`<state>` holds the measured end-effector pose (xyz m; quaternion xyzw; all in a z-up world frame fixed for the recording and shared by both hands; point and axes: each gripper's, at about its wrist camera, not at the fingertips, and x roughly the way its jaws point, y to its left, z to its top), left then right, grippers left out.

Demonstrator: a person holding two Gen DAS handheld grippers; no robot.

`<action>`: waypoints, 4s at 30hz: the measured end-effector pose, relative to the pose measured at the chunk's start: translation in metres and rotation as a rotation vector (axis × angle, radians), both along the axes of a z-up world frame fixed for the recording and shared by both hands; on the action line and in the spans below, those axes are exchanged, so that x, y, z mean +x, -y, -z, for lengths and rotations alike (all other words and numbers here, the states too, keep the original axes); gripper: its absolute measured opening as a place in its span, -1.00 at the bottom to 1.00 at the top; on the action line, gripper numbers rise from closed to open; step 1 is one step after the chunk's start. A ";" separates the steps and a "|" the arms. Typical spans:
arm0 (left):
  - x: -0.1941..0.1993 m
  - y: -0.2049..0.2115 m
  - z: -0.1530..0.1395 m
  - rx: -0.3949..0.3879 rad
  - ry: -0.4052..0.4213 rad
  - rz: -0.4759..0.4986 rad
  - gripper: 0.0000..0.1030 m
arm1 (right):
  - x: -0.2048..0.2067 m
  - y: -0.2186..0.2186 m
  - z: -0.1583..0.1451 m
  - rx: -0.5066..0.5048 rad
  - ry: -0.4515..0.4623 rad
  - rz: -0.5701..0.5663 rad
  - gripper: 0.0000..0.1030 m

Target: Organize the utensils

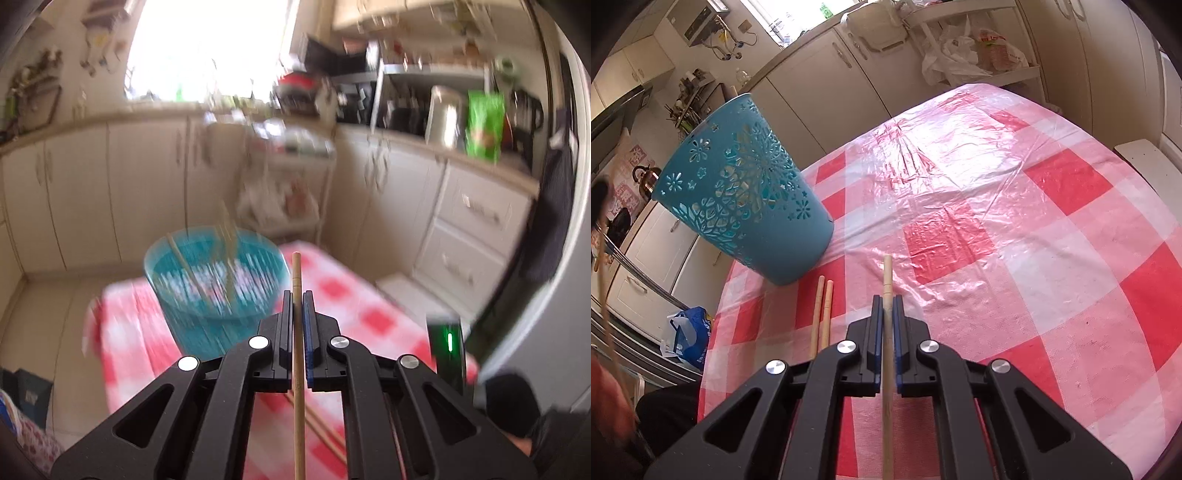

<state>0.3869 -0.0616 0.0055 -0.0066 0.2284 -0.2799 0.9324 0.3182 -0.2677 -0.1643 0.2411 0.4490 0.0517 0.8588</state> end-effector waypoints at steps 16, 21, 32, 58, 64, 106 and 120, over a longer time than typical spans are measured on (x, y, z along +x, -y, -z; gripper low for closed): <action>0.117 -0.035 -0.062 -0.265 0.163 -0.283 -0.91 | 0.001 -0.006 0.002 -0.025 0.004 -0.020 -0.88; 0.135 -0.021 -0.048 -0.195 0.174 -0.329 -0.91 | 0.001 -0.005 0.003 -0.020 0.000 -0.017 -0.88; 0.126 -0.011 -0.007 -0.038 0.094 -0.329 -0.90 | 0.001 -0.004 0.002 -0.025 0.007 -0.010 -0.88; 0.082 -0.093 0.019 -0.134 -0.085 -0.474 -0.08 | 0.019 -0.031 -0.202 0.026 0.620 -0.028 -0.88; 0.082 -0.101 0.016 -0.158 -0.092 -0.477 -0.08 | 0.041 -0.047 -0.234 -0.023 0.669 -0.066 -0.88; 0.091 -0.112 0.029 -0.176 -0.182 -0.528 0.04 | 0.128 -0.104 -0.207 -0.177 0.630 -0.036 -0.88; 0.079 -0.102 0.015 -0.115 -0.105 -0.539 0.10 | 0.049 -0.098 -0.150 -0.191 0.488 -0.120 -0.55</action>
